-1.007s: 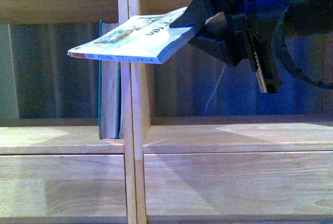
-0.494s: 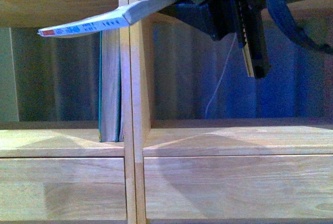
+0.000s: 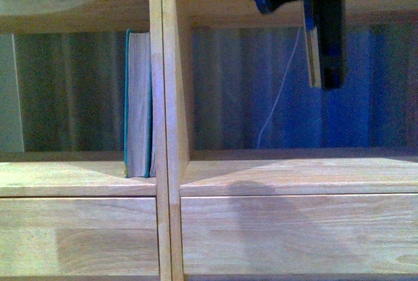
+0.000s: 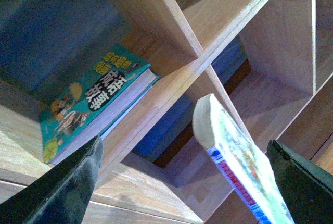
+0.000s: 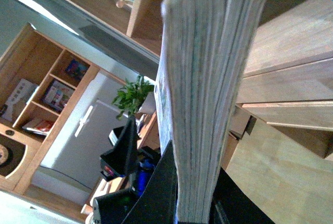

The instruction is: Organize books on shelf

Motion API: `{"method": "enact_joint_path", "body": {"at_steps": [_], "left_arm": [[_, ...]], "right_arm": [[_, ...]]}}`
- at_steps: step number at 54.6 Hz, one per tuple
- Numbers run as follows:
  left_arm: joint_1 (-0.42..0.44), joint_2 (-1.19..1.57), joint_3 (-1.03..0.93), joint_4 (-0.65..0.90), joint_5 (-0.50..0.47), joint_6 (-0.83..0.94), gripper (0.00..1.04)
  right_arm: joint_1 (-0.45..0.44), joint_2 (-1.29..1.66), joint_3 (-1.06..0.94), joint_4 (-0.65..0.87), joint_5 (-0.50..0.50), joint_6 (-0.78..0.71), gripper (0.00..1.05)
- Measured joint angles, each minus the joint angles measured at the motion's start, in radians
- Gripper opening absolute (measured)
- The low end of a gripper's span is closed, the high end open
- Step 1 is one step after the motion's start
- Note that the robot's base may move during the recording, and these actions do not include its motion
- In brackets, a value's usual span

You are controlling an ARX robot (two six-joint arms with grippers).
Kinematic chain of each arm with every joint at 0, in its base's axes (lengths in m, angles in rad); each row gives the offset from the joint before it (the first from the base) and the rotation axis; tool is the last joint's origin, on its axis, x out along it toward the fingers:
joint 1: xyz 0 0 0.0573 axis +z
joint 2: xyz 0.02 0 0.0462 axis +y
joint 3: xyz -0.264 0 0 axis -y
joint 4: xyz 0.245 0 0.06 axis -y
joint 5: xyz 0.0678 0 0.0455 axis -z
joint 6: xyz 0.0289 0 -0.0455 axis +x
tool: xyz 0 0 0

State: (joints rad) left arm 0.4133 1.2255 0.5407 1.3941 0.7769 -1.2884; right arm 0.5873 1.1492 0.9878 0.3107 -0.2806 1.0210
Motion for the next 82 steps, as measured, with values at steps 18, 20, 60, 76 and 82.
{"method": "enact_joint_path", "body": {"at_steps": [18, 20, 60, 76, 82], "left_arm": [[-0.367, 0.269, 0.39, -0.124, -0.164, -0.026, 0.97], [-0.418, 0.31, 0.438, -0.144, -0.164, -0.026, 0.97], [-0.567, 0.203, 0.324, -0.162, -0.239, 0.002, 0.97], [-0.57, 0.182, 0.303, -0.175, -0.247, 0.001, 0.97], [-0.576, 0.192, 0.322, -0.179, -0.256, 0.001, 0.97]], "right_arm": [[-0.093, 0.002, -0.014, 0.032, -0.001, 0.032, 0.07], [-0.093, 0.002, -0.015, 0.032, -0.014, 0.037, 0.07], [-0.321, -0.001, 0.056, 0.055, -0.085, 0.135, 0.07], [-0.31, 0.037, 0.087, 0.054, -0.045, 0.142, 0.07], [-0.256, 0.037, 0.081, 0.05, -0.02, 0.142, 0.07]]}}
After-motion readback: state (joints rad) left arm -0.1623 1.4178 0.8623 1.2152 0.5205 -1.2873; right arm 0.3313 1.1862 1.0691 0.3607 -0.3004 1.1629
